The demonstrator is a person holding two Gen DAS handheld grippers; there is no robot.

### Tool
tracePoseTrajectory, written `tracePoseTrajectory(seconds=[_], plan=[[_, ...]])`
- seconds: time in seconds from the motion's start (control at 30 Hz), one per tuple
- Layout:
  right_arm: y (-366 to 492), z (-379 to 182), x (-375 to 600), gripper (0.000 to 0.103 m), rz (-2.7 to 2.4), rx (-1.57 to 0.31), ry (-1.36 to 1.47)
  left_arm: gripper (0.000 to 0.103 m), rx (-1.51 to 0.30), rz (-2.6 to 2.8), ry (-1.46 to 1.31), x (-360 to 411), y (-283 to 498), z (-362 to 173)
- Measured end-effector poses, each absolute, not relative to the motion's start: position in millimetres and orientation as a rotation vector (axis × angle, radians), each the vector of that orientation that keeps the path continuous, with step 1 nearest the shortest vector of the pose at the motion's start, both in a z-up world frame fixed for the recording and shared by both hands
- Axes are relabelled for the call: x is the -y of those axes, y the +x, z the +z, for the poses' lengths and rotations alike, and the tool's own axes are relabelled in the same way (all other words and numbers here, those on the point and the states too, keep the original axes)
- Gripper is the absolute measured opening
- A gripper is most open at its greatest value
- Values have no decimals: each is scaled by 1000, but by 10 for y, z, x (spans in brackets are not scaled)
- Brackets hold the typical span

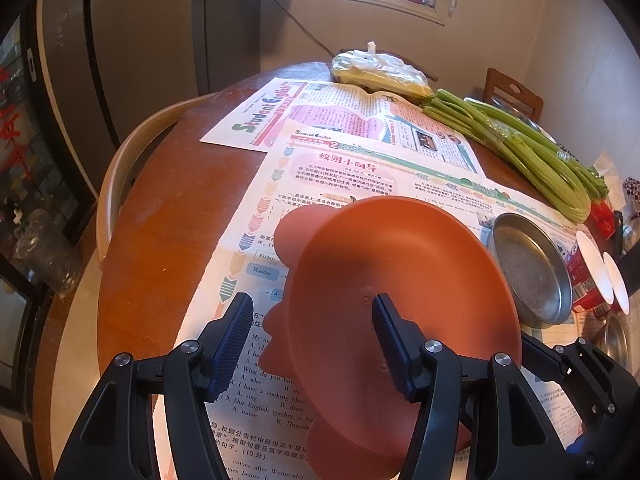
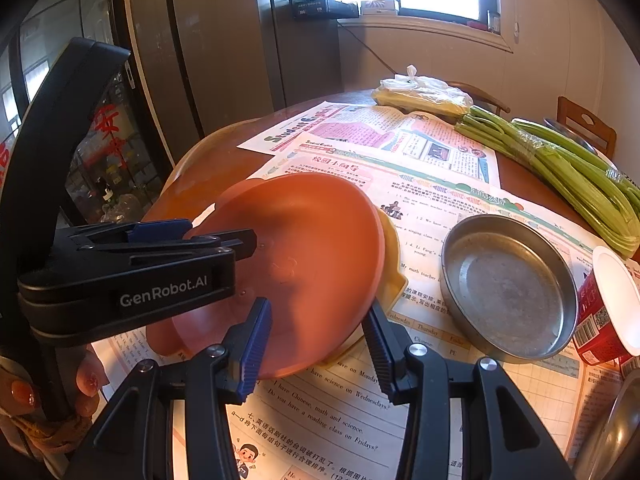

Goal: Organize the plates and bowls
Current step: 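Lower the orange plate onto the yellow shell plate with the left tool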

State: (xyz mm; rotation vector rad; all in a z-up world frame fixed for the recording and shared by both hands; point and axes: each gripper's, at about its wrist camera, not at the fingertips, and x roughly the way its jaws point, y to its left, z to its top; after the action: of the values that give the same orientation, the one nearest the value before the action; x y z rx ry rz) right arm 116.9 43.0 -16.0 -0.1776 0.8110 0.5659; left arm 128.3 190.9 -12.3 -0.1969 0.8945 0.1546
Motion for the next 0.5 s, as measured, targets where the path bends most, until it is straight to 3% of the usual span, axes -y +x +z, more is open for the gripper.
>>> tracePoseTrajectory(seconds=[0.5], plan=[[1118, -142, -392, 48, 557, -812, -179, 63, -921, 161, -190, -1841, 1318, -188]])
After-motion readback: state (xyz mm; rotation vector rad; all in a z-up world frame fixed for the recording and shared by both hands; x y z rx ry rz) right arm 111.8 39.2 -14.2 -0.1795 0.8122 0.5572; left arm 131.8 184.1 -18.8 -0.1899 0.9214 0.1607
